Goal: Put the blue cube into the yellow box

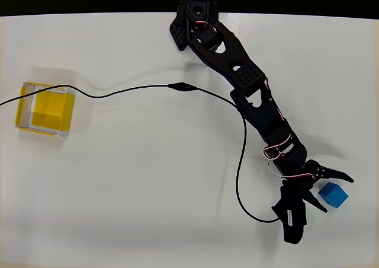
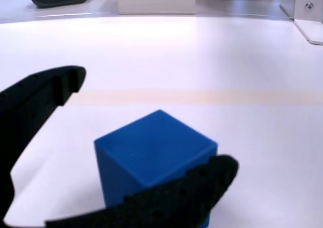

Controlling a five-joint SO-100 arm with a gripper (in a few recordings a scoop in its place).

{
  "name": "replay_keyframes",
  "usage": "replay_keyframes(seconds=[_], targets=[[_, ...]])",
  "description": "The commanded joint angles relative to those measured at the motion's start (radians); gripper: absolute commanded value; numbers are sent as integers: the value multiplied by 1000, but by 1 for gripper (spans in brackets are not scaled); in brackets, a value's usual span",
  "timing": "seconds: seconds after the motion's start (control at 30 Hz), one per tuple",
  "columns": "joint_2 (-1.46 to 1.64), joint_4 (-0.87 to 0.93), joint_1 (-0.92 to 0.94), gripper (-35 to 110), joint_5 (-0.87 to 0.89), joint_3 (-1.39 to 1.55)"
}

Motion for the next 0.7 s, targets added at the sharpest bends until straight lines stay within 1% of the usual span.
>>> replay_keyframes(seconds=[0.0,0.27,0.67], targets=[[60,11,-12,51,-6,-149],[-8,26,-6,49,11,-212],[-66,21,-18,39,20,-253]])
